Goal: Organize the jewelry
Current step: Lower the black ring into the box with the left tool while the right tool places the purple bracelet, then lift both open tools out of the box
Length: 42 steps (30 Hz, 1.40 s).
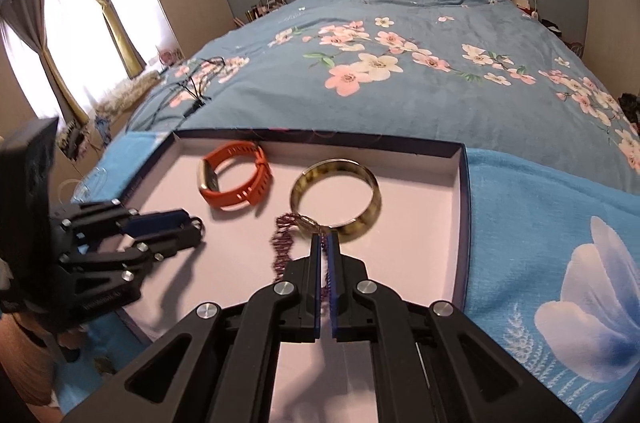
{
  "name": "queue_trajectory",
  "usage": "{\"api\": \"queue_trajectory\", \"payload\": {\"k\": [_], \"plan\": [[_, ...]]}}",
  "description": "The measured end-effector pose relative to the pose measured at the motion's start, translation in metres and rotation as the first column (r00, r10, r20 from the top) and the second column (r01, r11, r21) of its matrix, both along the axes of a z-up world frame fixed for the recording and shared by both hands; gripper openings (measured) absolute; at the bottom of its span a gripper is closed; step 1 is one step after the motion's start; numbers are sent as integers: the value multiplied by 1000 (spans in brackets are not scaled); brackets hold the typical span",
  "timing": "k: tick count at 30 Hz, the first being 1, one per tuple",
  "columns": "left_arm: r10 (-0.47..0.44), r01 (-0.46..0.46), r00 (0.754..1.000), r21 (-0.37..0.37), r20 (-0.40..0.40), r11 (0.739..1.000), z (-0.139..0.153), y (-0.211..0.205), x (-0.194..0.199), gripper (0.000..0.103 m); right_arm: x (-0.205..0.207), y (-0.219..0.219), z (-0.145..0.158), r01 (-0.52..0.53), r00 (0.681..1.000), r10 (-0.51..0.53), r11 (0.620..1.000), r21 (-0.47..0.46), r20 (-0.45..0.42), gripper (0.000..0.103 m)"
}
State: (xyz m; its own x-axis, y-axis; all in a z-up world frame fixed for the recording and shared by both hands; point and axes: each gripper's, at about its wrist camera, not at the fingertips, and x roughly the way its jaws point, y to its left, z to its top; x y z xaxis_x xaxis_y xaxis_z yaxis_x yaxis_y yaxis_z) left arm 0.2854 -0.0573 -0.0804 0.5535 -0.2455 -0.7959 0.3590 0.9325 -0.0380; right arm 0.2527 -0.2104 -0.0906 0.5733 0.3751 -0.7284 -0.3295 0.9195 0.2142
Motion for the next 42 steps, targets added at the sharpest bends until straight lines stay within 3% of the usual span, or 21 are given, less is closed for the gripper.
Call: {"api": "queue_trajectory", "payload": {"k": [7,15,22,27,35,42], "plan": [[9,-9,1000,0,8,1000,-1,-1,2,27,1,-2,-5,27,1000,-27,999,-25,2,7],[46,-46,997,6,67,999,13,6,-7,41,-19,-1,10,-40,999,41,999,-34,32,26],[50,-48,992,-18,114,999,34,17,-27,47,-41,18,5,-150,988,154,980,-133,17,27],[54,-50,990,-33,131,998,42,28,-45,48,-38,20,-2,-133,991,136,977,-164,4,16],[59,-51,989,-55,139,997,44,44,-71,49,-25,23,-7,-68,997,76,972,-225,25,10],[51,-44,987,-46,155,998,44,52,-96,50,-32,10,5,-28,998,37,987,-159,54,11]]}}
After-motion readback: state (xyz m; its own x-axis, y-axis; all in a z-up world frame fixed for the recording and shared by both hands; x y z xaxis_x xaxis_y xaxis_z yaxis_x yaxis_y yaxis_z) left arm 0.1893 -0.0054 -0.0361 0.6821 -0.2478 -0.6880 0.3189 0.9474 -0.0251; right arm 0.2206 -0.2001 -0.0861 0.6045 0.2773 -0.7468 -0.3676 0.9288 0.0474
